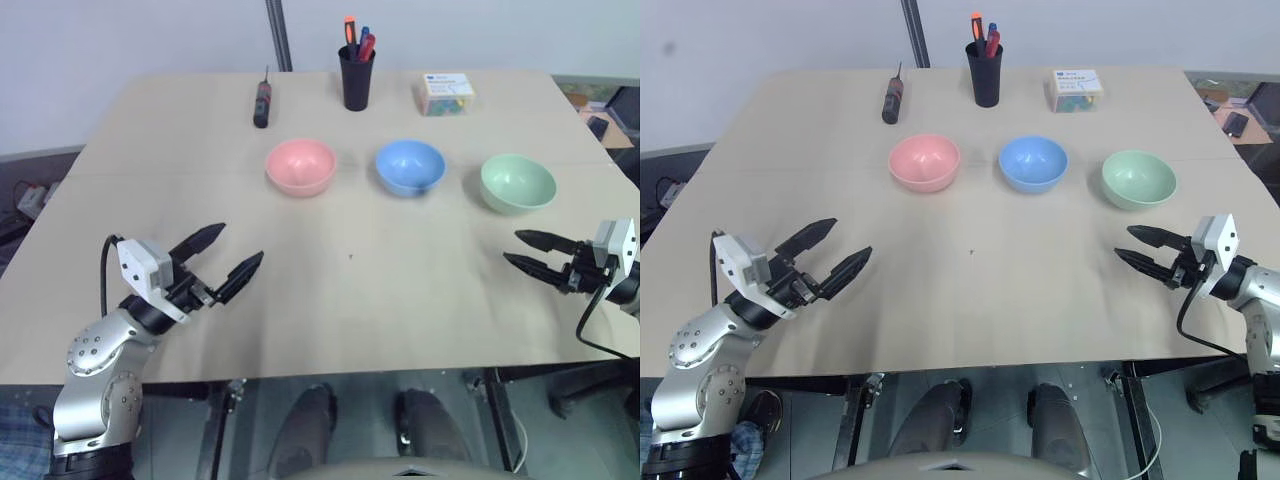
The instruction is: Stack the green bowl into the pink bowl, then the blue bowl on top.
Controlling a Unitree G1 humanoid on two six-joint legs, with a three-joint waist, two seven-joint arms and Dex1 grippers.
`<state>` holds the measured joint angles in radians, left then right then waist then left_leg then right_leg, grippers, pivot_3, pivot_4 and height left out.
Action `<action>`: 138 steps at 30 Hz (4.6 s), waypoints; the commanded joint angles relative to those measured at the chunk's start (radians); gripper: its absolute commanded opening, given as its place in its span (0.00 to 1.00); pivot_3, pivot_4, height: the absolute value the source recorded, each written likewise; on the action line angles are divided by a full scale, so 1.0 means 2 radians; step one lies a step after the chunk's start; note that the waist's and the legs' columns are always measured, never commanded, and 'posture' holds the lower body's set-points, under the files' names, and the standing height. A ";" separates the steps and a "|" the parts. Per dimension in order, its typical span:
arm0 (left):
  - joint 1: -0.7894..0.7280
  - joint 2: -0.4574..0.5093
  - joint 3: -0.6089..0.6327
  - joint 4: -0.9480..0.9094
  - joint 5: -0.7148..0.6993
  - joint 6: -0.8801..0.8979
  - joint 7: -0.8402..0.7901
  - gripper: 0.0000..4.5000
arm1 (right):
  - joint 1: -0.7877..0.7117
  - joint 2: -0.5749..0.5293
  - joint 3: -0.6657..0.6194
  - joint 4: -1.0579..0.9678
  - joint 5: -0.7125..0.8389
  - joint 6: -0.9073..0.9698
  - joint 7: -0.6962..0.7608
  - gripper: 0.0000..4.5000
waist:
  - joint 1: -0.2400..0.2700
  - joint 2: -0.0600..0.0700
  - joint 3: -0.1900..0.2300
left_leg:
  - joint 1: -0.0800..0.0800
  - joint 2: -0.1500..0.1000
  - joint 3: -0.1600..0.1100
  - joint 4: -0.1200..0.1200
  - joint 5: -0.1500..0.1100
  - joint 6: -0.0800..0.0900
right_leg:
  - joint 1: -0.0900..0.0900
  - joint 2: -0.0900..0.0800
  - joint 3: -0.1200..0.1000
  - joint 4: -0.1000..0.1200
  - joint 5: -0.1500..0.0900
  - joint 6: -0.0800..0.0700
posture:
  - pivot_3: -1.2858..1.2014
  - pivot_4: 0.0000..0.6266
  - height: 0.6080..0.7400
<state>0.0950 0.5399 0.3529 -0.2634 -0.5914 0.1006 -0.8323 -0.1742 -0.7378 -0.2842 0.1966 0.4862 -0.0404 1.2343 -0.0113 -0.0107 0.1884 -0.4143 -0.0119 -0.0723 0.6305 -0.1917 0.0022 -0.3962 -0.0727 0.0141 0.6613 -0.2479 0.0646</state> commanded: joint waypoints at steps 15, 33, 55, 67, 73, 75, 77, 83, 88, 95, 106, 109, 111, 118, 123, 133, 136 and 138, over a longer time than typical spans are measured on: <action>-0.016 0.004 0.001 0.010 0.002 -0.017 -0.016 1.00 | -0.002 0.005 -0.011 -0.014 0.008 -0.017 -0.002 0.49 | 0.000 0.000 0.000 | 0.000 0.000 0.000 0.000 0.000 0.000 | 0.000 0.000 0.000 0.000 0.000 0.000 | 0.52 0.24 1.00; -0.092 0.023 -0.037 0.015 0.056 0.061 0.067 1.00 | 0.016 0.012 -0.011 -0.085 0.024 0.019 -0.038 0.49 | 0.001 0.000 0.000 | 0.000 0.000 0.000 0.000 0.000 0.000 | 0.000 0.000 0.000 0.000 0.000 0.000 | 0.52 0.24 1.00; -0.444 0.025 -0.266 0.379 0.308 -0.015 0.040 1.00 | 0.037 0.033 -0.010 -0.256 0.056 0.091 -0.128 0.49 | 0.000 0.000 0.000 | -0.001 -0.001 -0.001 0.000 0.000 0.000 | 0.000 0.000 -0.001 0.000 0.000 0.001 | 0.52 0.24 1.00; -0.559 -0.010 -0.294 0.591 0.373 -0.109 0.025 1.00 | 0.050 0.032 -0.017 -0.276 0.056 0.088 -0.140 0.49 | -0.001 -0.001 0.001 | -0.001 -0.001 -0.001 0.000 0.000 0.000 | 0.000 0.000 -0.001 0.000 0.000 0.001 | 0.52 0.24 1.00; -0.584 -0.026 -0.302 0.641 0.394 -0.131 0.016 0.89 | 0.054 0.031 -0.018 -0.279 0.056 0.087 -0.141 0.51 | -0.001 -0.002 0.001 | -0.001 -0.001 -0.001 0.000 0.000 0.000 | 0.000 0.000 -0.001 0.000 0.000 0.001 | 0.52 0.24 1.00; -0.591 -0.030 -0.302 0.651 0.398 -0.140 0.012 0.74 | 0.055 0.030 -0.019 -0.279 0.056 0.087 -0.140 0.51 | -0.001 -0.002 0.001 | -0.001 -0.001 -0.001 0.000 0.000 0.000 | 0.000 0.000 -0.001 0.000 0.000 0.001 | 0.52 0.24 1.00; -0.598 -0.037 -0.292 0.656 0.389 -0.129 -0.001 0.54 | 0.055 0.029 -0.020 -0.277 0.057 0.087 -0.139 0.51 | -0.001 -0.002 0.001 | -0.001 -0.001 -0.001 0.000 0.000 0.000 | 0.000 0.000 -0.001 0.000 0.000 0.001 | 0.52 0.24 1.00; -0.595 -0.028 -0.282 0.631 0.377 -0.123 -0.049 0.01 | 0.058 0.024 -0.025 -0.277 0.058 0.088 -0.138 0.51 | -0.002 -0.002 0.001 | -0.001 -0.001 -0.001 0.000 0.000 0.000 | 0.000 0.000 -0.001 0.000 0.000 0.001 | 0.52 0.24 1.00; -0.574 -0.040 -0.280 0.541 0.339 -0.087 -0.129 0.01 | 0.056 0.021 -0.024 -0.271 0.059 0.087 -0.135 0.51 | -0.001 -0.002 0.001 | -0.001 -0.001 -0.001 0.000 0.000 0.000 | 0.000 0.000 -0.001 0.000 0.000 0.001 | 0.52 0.24 1.00; -0.493 -0.045 -0.319 0.282 0.284 0.010 -0.233 0.01 | 0.050 0.021 -0.020 -0.266 0.058 0.087 -0.130 0.51 | -0.003 -0.002 0.001 | -0.002 -0.001 -0.001 0.001 0.000 0.000 | 0.000 0.000 -0.001 0.000 0.000 0.001 | 0.52 0.24 1.00; -0.440 -0.024 -0.371 0.166 0.270 0.054 -0.282 0.01 | 0.055 0.009 -0.031 -0.268 0.056 0.086 -0.129 0.51 | 0.000 -0.002 0.001 | -0.001 -0.001 -0.001 0.002 0.000 0.000 | 0.000 0.001 -0.001 0.001 0.000 0.001 | 0.52 0.24 1.00; -0.447 -0.029 -0.372 0.180 0.275 0.041 -0.270 0.18 | 0.058 0.011 -0.031 -0.273 0.057 0.088 -0.131 0.51 | 0.000 -0.002 0.001 | -0.001 -0.001 -0.001 0.002 0.000 0.000 | 0.000 0.001 -0.001 0.001 0.000 0.001 | 0.52 0.24 1.00; -0.449 -0.033 -0.369 0.187 0.274 0.032 -0.263 0.28 | 0.059 0.011 -0.031 -0.273 0.056 0.088 -0.131 0.51 | 0.000 -0.002 0.001 | -0.001 -0.001 -0.001 0.002 0.000 0.000 | 0.000 0.001 -0.001 0.001 0.000 0.001 | 0.52 0.24 1.00; -0.455 -0.038 -0.356 0.199 0.265 0.033 -0.242 0.98 | 0.056 0.011 -0.027 -0.269 0.055 0.087 -0.130 0.51 | -0.001 -0.002 0.001 | -0.001 -0.001 -0.001 0.002 0.000 0.000 | 0.000 0.001 -0.001 0.001 0.000 0.001 | 0.52 0.24 1.00; -0.453 -0.040 -0.337 0.198 0.242 0.039 -0.240 0.98 | 0.051 0.006 -0.018 -0.254 0.042 0.081 -0.122 0.51 | -0.001 -0.002 0.001 | -0.001 -0.001 -0.001 0.002 0.000 0.000 | 0.000 0.001 -0.001 0.001 0.000 0.001 | 0.52 0.24 1.00; -0.400 -0.039 -0.218 0.174 0.150 0.060 -0.177 0.98 | 0.015 -0.025 -0.003 -0.189 -0.008 0.079 -0.110 0.51 | -0.003 -0.002 0.001 | -0.001 -0.001 -0.001 0.002 0.000 0.000 | 0.000 0.001 -0.001 0.001 0.000 0.001 | 0.52 0.24 1.00; -0.365 -0.035 -0.170 0.142 0.103 0.051 -0.173 0.98 | -0.022 -0.037 0.014 -0.147 -0.033 0.082 -0.114 0.51 | -0.003 -0.002 0.001 | -0.001 -0.001 -0.001 0.002 0.000 0.000 | 0.000 0.001 -0.001 0.001 0.000 0.001 | 0.52 0.24 1.00; -0.346 -0.040 -0.140 0.126 0.077 0.031 -0.163 0.98 | -0.049 -0.040 0.027 -0.118 -0.054 0.082 -0.122 0.51 | -0.003 -0.002 0.001 | -0.001 -0.001 -0.001 0.002 0.000 0.000 | 0.000 0.001 0.000 0.001 0.000 0.001 | 0.52 0.24 1.00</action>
<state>-0.6010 0.4609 0.0216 0.0504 -0.3847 0.1962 -1.1727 -0.2492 -0.7978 -0.2300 -0.0546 0.3989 0.1290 1.0043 -0.0178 -0.0138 0.1907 -0.4153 -0.0129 -0.0739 0.6338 -0.1916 0.0023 -0.3958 -0.0714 0.0132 0.6629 -0.2469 0.0664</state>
